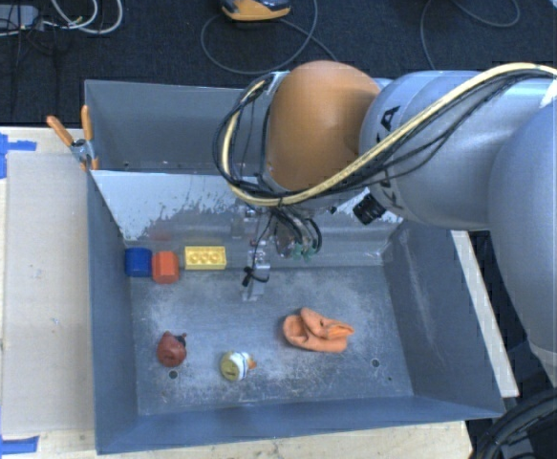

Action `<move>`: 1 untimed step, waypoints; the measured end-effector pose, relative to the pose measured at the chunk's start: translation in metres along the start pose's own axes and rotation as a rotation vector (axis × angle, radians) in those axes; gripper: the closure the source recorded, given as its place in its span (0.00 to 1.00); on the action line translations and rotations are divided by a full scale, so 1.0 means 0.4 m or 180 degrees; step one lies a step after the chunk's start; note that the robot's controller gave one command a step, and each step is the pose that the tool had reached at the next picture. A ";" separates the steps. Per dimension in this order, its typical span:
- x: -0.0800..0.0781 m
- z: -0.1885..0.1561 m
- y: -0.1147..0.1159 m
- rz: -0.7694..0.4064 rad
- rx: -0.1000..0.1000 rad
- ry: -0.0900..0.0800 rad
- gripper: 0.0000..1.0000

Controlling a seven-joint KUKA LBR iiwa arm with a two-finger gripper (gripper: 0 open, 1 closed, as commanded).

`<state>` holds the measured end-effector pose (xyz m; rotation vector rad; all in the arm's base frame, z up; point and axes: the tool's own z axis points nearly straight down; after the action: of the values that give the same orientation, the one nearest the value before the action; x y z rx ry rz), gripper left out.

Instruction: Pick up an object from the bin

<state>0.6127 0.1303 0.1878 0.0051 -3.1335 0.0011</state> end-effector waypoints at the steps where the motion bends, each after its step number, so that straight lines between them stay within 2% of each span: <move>1: -0.003 -0.013 -0.002 0.0009 -0.0003 -0.0023 0.00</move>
Offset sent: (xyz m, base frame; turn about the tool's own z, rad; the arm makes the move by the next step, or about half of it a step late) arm 0.0082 0.0319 -0.1178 0.1889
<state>0.6141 0.1296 0.1929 0.0006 -3.1407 -0.0004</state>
